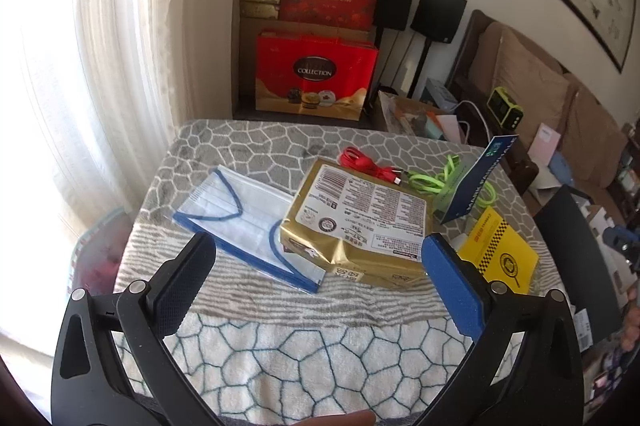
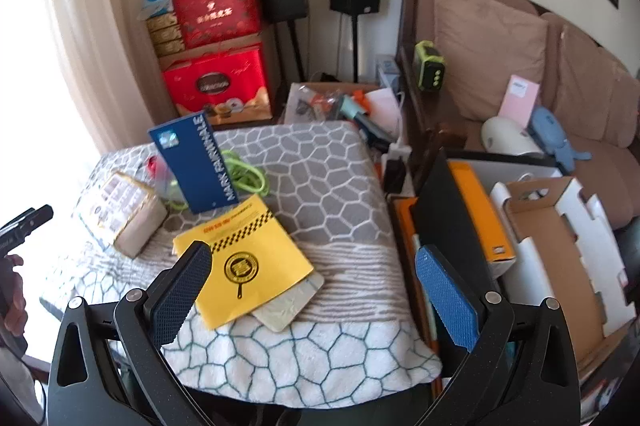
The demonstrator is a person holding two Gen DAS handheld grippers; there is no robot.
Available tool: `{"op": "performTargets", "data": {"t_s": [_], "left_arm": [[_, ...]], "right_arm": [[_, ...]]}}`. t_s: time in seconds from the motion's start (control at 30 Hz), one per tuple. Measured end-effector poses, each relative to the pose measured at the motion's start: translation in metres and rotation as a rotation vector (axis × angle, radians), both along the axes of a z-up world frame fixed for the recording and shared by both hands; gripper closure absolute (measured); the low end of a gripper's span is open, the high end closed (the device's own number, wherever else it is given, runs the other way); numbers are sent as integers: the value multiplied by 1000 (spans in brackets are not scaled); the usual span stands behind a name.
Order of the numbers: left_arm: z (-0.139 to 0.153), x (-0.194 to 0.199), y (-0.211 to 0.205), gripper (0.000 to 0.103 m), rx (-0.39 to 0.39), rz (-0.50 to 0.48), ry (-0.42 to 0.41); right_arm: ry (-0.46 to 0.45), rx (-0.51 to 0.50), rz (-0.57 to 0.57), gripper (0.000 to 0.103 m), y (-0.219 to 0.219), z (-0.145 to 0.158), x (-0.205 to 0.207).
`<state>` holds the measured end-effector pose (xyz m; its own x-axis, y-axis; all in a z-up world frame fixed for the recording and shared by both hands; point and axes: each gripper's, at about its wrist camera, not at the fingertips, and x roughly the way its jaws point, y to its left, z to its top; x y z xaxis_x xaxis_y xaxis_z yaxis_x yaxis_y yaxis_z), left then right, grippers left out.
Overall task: Organize objects
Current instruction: 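Move the right tool toward the yellow checkered booklet on the table, then lower the open right tool onto the yellow booklet's edge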
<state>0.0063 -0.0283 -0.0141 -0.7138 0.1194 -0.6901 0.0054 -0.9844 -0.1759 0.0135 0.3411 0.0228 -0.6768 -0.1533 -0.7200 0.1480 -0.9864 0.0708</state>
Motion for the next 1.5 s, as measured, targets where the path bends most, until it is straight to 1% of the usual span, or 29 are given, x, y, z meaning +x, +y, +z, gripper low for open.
{"op": "performTargets", "data": {"t_s": [0.2, 0.23, 0.3, 0.37, 0.4, 0.43, 0.5, 0.53, 0.6, 0.67, 0.7, 0.73, 0.8, 0.9, 0.97, 1.1, 1.2, 1.27, 1.3, 1.33, 1.37, 1.4, 1.43, 1.47, 1.5], "left_arm": [[-1, 3, 13, 2, 53, -60, 1], [-2, 4, 16, 2, 72, -72, 1], [-4, 6, 22, 2, 116, -89, 12], [-11, 8, 29, 3, 167, -91, 16], [-15, 8, 32, 8, 199, -96, 3], [-21, 6, 37, 10, 238, -113, -19], [-31, 4, 46, 12, 297, -143, -60], [-36, 3, 54, 17, 314, -159, -78], [-43, 3, 68, 20, 315, -191, -102], [-48, 4, 79, 20, 276, -206, -106], [-50, 6, 83, 20, 249, -210, -104], [-53, 7, 86, 21, 220, -214, -104], [-57, 8, 85, 24, 200, -212, -113], [-65, 5, 77, 26, 223, -188, -143], [-70, -1, 75, 26, 233, -174, -160], [-82, -14, 83, 26, 219, -168, -206], [-89, -27, 98, 32, 194, -177, -259], [-93, -34, 110, 34, 173, -172, -316], [-93, -34, 115, 36, 149, -166, -326], [-91, -33, 121, 43, 115, -163, -327], [-89, -31, 126, 48, 97, -171, -332], [-89, -27, 128, 57, 92, -173, -332], [-89, -23, 131, 63, 84, -165, -324], [-89, -20, 132, 65, 73, -154, -328], [-90, -16, 133, 66, 69, -150, -344]], "right_arm": [[-45, -50, 15, 1, 9, -30, -14], [-57, -52, 17, 3, 11, -37, -18], [-89, -60, 27, 14, 13, -52, -28], [-138, -84, 39, 39, 12, -68, -39], [-164, -99, 48, 44, 10, -75, -46], [-186, -104, 61, 49, 7, -83, -52], [-192, -90, 78, 52, -2, -92, -57], [-191, -81, 85, 53, -6, -95, -59], [-186, -57, 101, 61, -14, -101, -62], [-173, -32, 102, 77, -19, -104, -62], [-157, 7, 92, 82, -23, -103, -60], [-141, 39, 90, 92, -26, -101, -57], [-123, 26, 119, 94, -31, -98, -48], [-122, 9, 173, 95, -45, -97, -33], [-140, -13, 203, 95, -54, -99, -28], [-193, -102, 237, 95, -58, -104, -30], [-238, -171, 244, 96, -54, -107, -35], [-294, -226, 248, 95, -52, -109, -39], [-317, -242, 248, 95, -52, -110, -40], [-334, -252, 250, 95, -52, -111, -38], [-357, -265, 246, 95, -54, -113, -37], [-382, -283, 236, 95, -55, -116, -35], [-384, -301, 225, 94, -54, -118, -32], [-381, -313, 203, 92, -55, -122, -29], [-380, -310, 192, 92, -57, -123, -26]]}}
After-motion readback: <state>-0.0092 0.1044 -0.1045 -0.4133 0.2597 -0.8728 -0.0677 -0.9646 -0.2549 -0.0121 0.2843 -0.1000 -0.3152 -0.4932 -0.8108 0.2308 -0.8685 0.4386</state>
